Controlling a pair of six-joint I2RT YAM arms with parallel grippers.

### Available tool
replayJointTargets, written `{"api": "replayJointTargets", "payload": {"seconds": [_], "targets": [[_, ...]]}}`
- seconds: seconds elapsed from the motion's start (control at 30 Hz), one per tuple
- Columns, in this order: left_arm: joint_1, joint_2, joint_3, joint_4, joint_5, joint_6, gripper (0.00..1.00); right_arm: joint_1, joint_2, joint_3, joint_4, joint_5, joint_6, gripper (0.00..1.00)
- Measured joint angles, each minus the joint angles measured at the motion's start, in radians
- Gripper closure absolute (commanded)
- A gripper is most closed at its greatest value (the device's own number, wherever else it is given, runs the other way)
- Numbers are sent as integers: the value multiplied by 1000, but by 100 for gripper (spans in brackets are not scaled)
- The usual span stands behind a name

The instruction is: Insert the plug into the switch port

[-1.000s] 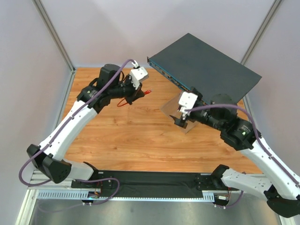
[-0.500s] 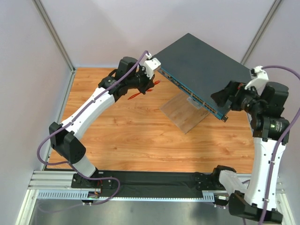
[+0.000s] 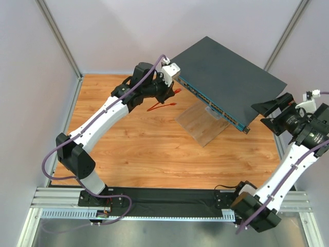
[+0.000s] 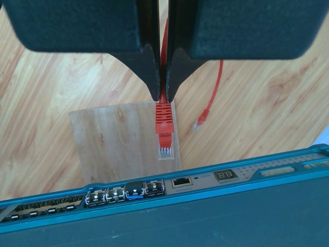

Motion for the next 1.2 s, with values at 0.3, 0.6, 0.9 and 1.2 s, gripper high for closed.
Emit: {"api": "replayJointTargets", "payload": {"seconds": [0.3, 0.6, 0.9, 1.2], "targets": [[0, 38, 40, 3, 2, -21, 100, -127, 113, -156, 50, -120, 28, 0], [-11, 90, 90, 1, -42, -36, 100, -67, 116, -258, 269, -154, 158, 12], [-18, 103, 101, -8, -80, -35, 100, -55, 114, -272, 376, -200, 242, 58], [-20, 129, 141, -32, -82, -35, 100, -55, 117, -275, 381, -209, 253, 91]]}}
